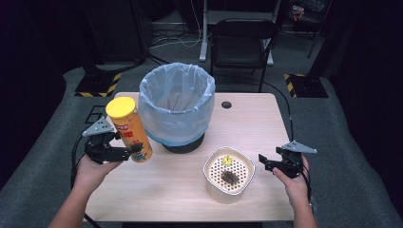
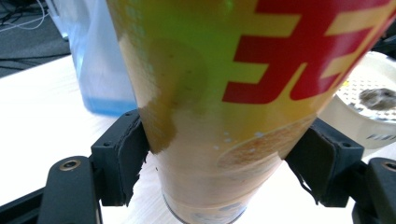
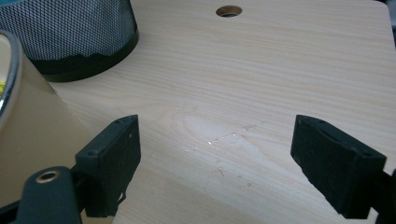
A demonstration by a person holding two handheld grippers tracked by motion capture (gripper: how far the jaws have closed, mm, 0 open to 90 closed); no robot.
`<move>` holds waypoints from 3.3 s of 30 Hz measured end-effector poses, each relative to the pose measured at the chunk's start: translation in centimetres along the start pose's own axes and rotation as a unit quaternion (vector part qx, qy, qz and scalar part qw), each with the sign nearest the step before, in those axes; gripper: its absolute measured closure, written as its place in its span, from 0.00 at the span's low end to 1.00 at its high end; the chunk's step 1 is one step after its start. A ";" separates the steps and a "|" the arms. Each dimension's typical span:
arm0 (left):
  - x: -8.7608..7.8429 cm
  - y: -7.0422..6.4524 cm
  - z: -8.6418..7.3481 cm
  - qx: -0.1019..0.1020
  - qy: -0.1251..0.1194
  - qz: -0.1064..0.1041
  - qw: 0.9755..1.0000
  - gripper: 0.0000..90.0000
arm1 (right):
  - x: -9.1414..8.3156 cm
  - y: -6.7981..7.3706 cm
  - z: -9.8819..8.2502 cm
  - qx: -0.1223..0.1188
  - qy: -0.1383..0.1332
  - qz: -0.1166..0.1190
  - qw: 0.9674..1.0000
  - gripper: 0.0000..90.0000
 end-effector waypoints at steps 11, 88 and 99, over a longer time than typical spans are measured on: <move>-2.6 -0.3 7.1 -0.002 0.007 -0.039 0.999 0.27 | 0.7 -1.0 -0.6 0.012 0.009 -0.005 1.000 0.18; -0.7 4.7 9.4 -0.027 0.003 0.020 0.999 0.31 | 1.5 -1.5 -1.6 -0.003 0.024 -0.015 1.000 0.19; -1.7 5.5 1.8 -0.050 -0.010 0.022 0.998 0.27 | 1.8 -1.3 -2.1 -0.012 0.032 -0.020 0.999 0.20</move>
Point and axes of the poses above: each handheld gripper's, and its own axes: x roughly forward along the jaws, z roughly out of its top, y roughly to its left, the point moved 9 cm from there along x, roughly forward along the jaws, and after that the axes turned 12 degrees about x, right-handed, at the moved point
